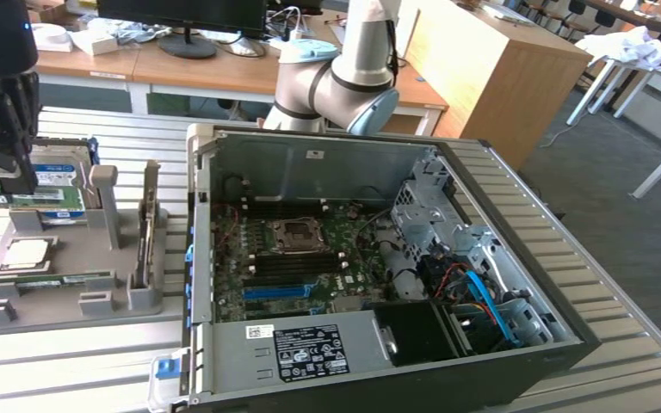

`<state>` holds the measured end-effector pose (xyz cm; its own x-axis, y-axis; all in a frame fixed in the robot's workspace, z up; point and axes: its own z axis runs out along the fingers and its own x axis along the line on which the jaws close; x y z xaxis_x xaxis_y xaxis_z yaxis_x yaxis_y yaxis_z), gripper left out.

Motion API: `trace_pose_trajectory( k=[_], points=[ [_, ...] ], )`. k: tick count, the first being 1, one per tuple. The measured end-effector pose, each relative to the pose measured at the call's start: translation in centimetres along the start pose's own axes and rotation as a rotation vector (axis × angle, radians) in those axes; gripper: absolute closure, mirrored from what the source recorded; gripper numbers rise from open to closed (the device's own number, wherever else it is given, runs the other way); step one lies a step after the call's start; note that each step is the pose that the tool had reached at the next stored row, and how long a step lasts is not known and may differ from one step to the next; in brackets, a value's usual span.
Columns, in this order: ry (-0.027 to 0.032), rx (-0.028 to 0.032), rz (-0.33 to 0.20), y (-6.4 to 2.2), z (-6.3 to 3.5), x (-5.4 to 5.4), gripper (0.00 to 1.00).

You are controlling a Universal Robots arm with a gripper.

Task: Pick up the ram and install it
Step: 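Pick up the ram and move it above insertion slot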

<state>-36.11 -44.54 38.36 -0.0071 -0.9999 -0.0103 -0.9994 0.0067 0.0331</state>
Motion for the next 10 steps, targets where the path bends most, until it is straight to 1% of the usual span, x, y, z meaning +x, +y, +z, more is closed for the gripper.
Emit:
trace_pose_trajectory(
  k=[10],
  points=[
    [0.0000,0.0000,0.000,0.01,-1.00,-0.01,0.88]
  ],
)
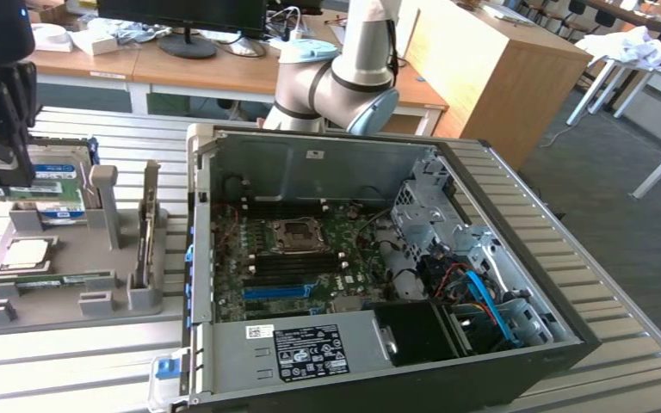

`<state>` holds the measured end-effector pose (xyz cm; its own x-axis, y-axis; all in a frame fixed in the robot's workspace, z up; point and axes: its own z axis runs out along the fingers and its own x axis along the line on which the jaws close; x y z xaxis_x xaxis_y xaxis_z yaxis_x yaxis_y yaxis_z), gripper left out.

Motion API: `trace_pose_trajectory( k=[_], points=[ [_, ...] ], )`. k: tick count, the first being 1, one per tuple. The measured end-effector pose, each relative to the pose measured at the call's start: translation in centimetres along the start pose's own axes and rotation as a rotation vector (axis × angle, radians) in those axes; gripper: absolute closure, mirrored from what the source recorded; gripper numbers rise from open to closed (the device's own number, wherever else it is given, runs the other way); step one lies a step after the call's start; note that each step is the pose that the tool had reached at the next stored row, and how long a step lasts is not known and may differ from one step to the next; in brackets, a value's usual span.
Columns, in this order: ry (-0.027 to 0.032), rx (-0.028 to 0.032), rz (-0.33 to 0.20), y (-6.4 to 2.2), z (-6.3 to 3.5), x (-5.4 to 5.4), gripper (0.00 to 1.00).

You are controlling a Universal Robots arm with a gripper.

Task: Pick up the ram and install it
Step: 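Pick up the ram and move it above insertion slot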

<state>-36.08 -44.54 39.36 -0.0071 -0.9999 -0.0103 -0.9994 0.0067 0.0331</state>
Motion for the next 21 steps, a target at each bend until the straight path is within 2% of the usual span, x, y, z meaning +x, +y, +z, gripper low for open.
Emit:
trace_pose_trajectory(
  k=[9,21],
  points=[
    [0.0002,-0.0002,0.000,-0.08,-0.11,0.0,0.88],
    [-0.0001,-0.0036,0.000,-1.38,-0.14,0.0,0.88]
  ],
)
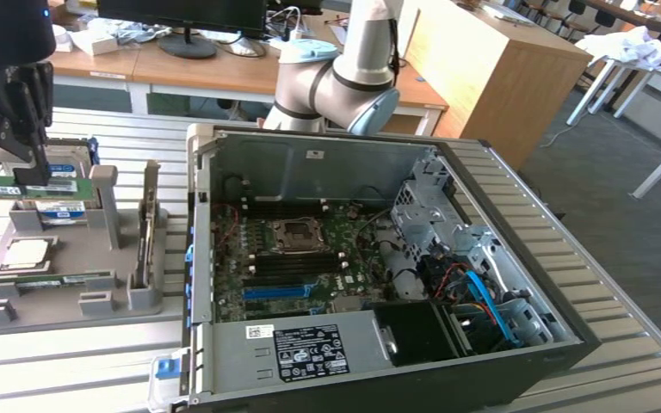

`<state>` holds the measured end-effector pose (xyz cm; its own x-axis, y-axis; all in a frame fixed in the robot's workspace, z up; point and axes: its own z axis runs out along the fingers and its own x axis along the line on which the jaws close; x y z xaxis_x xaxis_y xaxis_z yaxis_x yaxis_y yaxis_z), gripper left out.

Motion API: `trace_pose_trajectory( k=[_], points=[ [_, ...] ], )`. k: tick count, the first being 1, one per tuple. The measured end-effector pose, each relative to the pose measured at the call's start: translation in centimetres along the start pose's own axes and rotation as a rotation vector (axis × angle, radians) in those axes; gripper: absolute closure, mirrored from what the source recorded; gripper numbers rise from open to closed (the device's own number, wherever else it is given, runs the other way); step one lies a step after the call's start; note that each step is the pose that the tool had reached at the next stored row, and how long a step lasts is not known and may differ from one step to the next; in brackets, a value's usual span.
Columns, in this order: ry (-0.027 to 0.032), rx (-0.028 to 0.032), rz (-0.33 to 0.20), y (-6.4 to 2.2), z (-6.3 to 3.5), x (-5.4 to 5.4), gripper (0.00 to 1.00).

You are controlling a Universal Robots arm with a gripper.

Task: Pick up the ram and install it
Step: 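Pick up the ram and move it above insertion slot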

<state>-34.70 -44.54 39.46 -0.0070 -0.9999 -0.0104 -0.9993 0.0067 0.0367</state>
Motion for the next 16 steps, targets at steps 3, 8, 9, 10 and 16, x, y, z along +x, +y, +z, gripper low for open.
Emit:
trace_pose_trajectory(
  k=[3,8,9,10,16],
  points=[
    [0.0001,-0.0002,0.000,0.00,-0.01,0.00,0.88],
    [-0.0001,0.0000,0.000,0.01,-0.26,0.00,0.88],
    [-0.0001,0.0000,0.000,0.01,-0.26,0.00,0.88],
    [0.0000,0.0000,0.000,0.01,-0.26,0.00,0.88],
    [0.0001,-0.0005,0.000,-0.77,-0.30,-0.01,0.88]
  ],
)
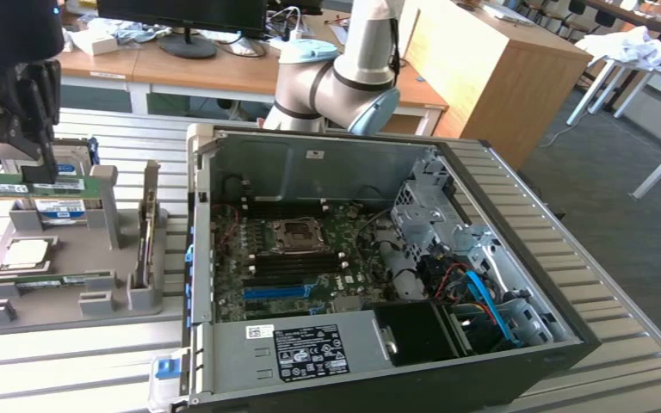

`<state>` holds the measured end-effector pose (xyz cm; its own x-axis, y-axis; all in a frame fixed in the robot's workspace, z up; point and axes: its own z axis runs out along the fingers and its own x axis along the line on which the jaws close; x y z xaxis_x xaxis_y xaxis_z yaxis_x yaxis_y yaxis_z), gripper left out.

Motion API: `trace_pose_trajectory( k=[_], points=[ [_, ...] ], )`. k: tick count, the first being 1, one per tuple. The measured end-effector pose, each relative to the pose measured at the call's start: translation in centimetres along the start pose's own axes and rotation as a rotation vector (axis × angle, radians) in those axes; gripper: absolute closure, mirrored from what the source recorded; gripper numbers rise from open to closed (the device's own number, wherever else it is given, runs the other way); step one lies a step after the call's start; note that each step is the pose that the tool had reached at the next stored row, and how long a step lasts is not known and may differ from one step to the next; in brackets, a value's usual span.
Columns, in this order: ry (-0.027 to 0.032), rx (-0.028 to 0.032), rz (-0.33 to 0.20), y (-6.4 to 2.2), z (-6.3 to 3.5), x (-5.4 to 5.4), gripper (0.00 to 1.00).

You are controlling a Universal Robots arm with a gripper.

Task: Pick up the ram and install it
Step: 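Pick up the ram and move it above insertion slot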

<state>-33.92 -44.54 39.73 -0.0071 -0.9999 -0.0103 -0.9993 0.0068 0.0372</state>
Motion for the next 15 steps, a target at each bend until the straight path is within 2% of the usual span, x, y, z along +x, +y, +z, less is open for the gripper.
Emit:
trace_pose_trajectory(
  k=[15],
  points=[
    [0.0000,-0.0022,0.000,-3.27,-0.12,0.0,0.88]
  ],
)
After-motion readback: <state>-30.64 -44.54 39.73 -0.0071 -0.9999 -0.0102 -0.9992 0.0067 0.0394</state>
